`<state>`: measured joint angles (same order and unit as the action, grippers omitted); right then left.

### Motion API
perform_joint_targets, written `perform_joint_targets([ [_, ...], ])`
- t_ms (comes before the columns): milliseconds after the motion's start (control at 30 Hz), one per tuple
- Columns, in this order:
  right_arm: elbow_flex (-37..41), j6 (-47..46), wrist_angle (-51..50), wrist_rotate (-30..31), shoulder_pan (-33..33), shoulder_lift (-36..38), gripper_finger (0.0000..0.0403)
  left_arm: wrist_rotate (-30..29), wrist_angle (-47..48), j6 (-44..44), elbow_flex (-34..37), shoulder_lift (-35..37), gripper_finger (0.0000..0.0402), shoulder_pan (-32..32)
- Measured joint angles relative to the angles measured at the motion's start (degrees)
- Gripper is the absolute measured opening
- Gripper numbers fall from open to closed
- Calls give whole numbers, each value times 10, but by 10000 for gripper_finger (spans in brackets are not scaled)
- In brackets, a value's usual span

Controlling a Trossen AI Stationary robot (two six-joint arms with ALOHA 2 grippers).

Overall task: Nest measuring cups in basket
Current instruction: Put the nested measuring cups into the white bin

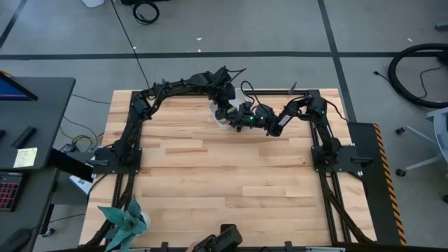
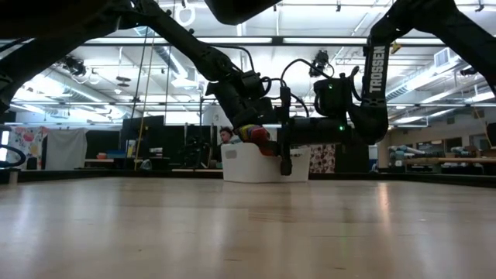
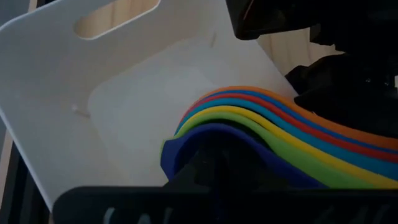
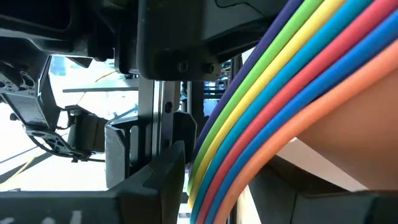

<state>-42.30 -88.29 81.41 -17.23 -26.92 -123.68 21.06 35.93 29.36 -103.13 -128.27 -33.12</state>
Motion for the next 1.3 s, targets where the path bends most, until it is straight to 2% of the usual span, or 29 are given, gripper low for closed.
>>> perform_joint_targets([
  [600,0,11,-3,-49,2,0,165,-18,0,0,0,0,9,0],
  [967,-1,4,-2,-14,4,0,165,-20,-1,0,0,0,9,0],
  [1133,-1,-13,-2,28,12,0,165,-21,-2,0,0,0,9,0],
  [1300,-1,-14,5,43,18,0,165,-21,-2,0,-1,0,9,0],
])
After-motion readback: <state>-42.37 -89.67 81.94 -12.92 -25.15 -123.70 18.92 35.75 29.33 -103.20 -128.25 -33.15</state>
